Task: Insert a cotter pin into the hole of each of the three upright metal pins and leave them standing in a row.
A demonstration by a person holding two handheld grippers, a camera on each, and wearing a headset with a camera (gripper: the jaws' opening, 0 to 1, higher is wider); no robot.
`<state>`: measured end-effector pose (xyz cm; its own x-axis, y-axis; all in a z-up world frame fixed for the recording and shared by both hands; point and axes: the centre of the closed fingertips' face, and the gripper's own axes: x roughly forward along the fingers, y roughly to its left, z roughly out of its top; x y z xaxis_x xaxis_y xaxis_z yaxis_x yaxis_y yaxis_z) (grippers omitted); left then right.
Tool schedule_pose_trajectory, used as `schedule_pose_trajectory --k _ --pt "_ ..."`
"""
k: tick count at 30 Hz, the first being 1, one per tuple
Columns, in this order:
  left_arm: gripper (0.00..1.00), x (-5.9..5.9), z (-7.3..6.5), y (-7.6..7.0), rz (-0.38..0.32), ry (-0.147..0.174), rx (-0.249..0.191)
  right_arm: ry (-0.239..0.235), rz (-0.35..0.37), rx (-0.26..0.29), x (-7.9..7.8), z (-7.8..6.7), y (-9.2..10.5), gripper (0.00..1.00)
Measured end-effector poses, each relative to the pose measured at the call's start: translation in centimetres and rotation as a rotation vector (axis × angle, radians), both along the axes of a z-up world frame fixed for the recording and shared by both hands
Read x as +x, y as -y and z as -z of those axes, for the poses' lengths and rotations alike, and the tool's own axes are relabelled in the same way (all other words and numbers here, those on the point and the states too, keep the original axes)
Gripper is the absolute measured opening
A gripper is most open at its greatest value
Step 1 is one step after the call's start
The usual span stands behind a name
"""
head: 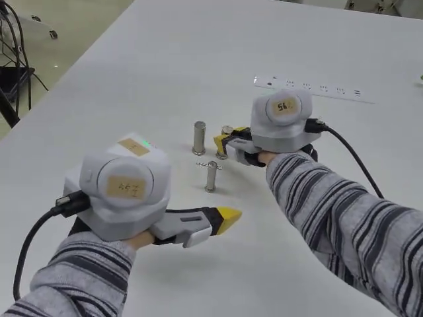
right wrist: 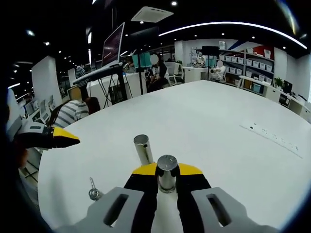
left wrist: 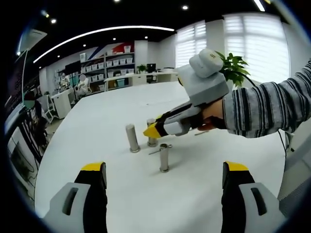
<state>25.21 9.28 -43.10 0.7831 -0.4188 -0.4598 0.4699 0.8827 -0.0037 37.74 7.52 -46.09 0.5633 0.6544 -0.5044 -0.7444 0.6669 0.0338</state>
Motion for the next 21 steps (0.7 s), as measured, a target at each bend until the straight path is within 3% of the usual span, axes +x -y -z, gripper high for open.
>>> schedule_pose_trajectory --k 3,8,10,13,21 --pt "0.99 0.1 -0.1 0.2 0.012 0.005 0.003 0.006 0.007 -0.012 0.0 0.0 0.6 0.08" --pt "0.99 0.2 -0.8 0.7 0.027 0.044 0.004 0.04 0.021 -0.036 -0.6 -1.1 2.0 0.08" --pt "0.99 0.2 -0.8 0.8 0.03 0.043 0.0 0.06 0.027 -0.057 -0.8 -1.3 2.7 0.08" --pt "0.99 0.2 -0.8 0.9 0.034 0.04 -0.005 0.051 0.046 -0.05 -1.0 -1.1 3.5 0.08" --pt "0.99 0.1 -1.2 1.6 0.055 0.057 -0.033 0.029 0.062 -0.042 -3.9 -1.4 5.1 0.08"
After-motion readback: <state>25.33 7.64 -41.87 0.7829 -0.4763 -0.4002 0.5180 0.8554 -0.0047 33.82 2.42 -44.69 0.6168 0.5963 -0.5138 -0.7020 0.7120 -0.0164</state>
